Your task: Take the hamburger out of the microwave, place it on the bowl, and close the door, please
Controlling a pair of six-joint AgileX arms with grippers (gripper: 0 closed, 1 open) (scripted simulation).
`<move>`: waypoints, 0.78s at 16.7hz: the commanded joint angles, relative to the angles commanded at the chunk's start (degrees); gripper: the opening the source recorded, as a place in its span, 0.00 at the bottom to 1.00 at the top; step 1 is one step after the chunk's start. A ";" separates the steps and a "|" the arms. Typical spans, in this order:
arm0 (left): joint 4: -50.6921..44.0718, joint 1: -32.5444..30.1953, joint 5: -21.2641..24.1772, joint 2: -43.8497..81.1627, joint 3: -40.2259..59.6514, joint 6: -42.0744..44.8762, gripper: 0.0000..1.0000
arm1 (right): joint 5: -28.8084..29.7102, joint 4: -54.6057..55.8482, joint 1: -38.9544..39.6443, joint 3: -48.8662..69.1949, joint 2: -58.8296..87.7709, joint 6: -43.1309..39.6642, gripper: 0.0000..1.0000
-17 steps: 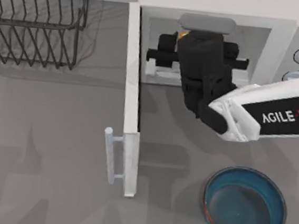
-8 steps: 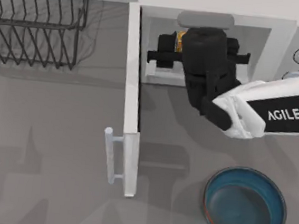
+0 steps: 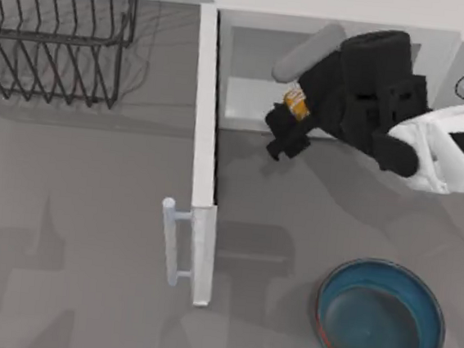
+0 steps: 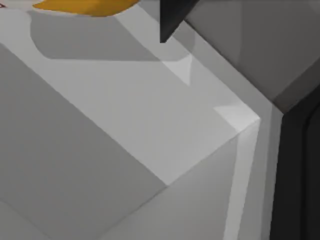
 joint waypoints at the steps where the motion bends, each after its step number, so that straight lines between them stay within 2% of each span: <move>1: 0.00 0.00 0.00 0.00 0.00 0.00 1.00 | -4.86 -2.85 -1.44 -0.58 -0.83 -5.41 0.00; 9: 0.00 0.00 0.00 0.00 0.00 0.00 1.00 | -46.37 -29.43 -15.30 -7.71 -4.03 -52.01 0.00; 13: 0.00 0.00 0.00 0.00 0.00 0.00 1.00 | -64.60 -42.79 -22.50 -13.22 -1.73 -73.56 0.00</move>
